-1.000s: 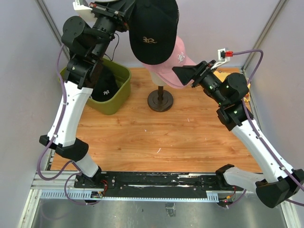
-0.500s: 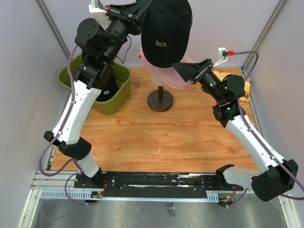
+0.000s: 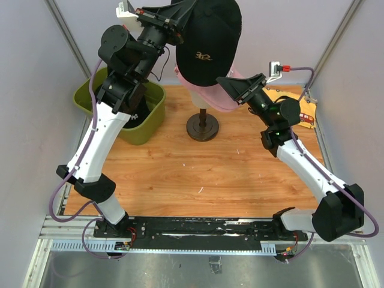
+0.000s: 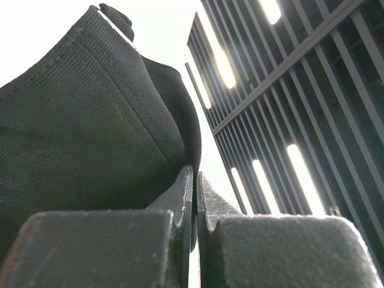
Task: Stack the hats
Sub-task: Stack the hat on the hat.
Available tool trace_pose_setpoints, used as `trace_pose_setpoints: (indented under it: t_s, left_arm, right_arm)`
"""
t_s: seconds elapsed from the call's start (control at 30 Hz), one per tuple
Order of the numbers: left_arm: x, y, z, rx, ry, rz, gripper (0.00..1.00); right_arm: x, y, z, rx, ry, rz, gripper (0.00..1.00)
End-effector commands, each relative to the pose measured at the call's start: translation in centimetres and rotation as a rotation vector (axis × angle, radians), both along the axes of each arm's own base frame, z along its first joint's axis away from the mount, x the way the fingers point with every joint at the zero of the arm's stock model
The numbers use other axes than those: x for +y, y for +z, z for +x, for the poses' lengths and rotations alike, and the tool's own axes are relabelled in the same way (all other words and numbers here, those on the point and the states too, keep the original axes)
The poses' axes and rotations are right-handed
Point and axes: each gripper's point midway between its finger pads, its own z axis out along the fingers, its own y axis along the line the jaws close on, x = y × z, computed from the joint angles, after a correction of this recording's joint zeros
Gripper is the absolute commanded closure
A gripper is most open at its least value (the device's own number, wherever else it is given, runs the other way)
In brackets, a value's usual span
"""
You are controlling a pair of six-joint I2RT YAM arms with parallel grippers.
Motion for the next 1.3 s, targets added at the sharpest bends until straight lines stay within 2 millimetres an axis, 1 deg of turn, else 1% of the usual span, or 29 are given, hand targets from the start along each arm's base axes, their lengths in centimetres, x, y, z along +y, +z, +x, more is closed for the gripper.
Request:
trace_pose_setpoints:
  t_s: [0.0, 0.17, 0.37, 0.43, 0.53, 0.63, 0.83, 0.97, 1.03, 1.13, 1.27]
  left_arm:
    - [0.1, 1.0, -0.6, -0.031, -0.006, -0.048, 0.99]
    - [0.4, 0.7, -0.4, -0.024, 0.013, -0.055, 0.99]
    - [0.6, 0.3, -0.2, -0.018, 0.025, -0.059, 1.00]
    - [0.8, 0.1, -0.1, -0.014, 0.037, -0.060, 0.99]
    - [1.4, -0.4, 0.2, -0.005, 0.080, -0.054, 0.99]
    - [2.3, -0.9, 0.4, 0.003, 0.131, -0.042, 1.00]
    - [2.7, -2.7, 1.2, 0.024, 0.202, 0.015, 1.00]
    - [3.1, -3.6, 1.8, 0.034, 0.257, 0.074, 0.99]
    - [3.3, -4.1, 2.0, 0.035, 0.288, 0.115, 1.00]
    - [3.4, -5.0, 2.5, 0.051, 0.322, 0.172, 1.00]
    - [3.6, -6.5, 3.2, 0.077, 0.365, 0.240, 0.99]
  right_arm:
    - [-0.6, 2.0, -1.2, -0.059, 0.062, 0.103, 0.35]
    - [-0.7, 1.9, -0.9, -0.043, 0.062, 0.119, 0.51]
    - [-1.3, 2.1, -0.2, -0.024, 0.062, 0.154, 0.77]
    - [-1.7, 2.2, -0.1, -0.018, 0.059, 0.162, 0.87]
    - [-3.0, 2.2, 0.3, 0.006, 0.038, 0.179, 0.98]
    - [-4.5, 2.0, 0.8, 0.040, 0.017, 0.194, 0.99]
    - [-6.6, 2.2, 1.3, 0.127, 0.036, 0.229, 0.99]
    - [-8.1, 2.0, 2.0, 0.220, 0.061, 0.278, 1.00]
    - [-8.3, 1.6, 2.3, 0.272, 0.085, 0.291, 1.00]
    - [-8.1, 1.1, 2.7, 0.326, 0.117, 0.307, 0.99]
    - [-8.5, 0.4, 3.3, 0.392, 0.143, 0.350, 0.99]
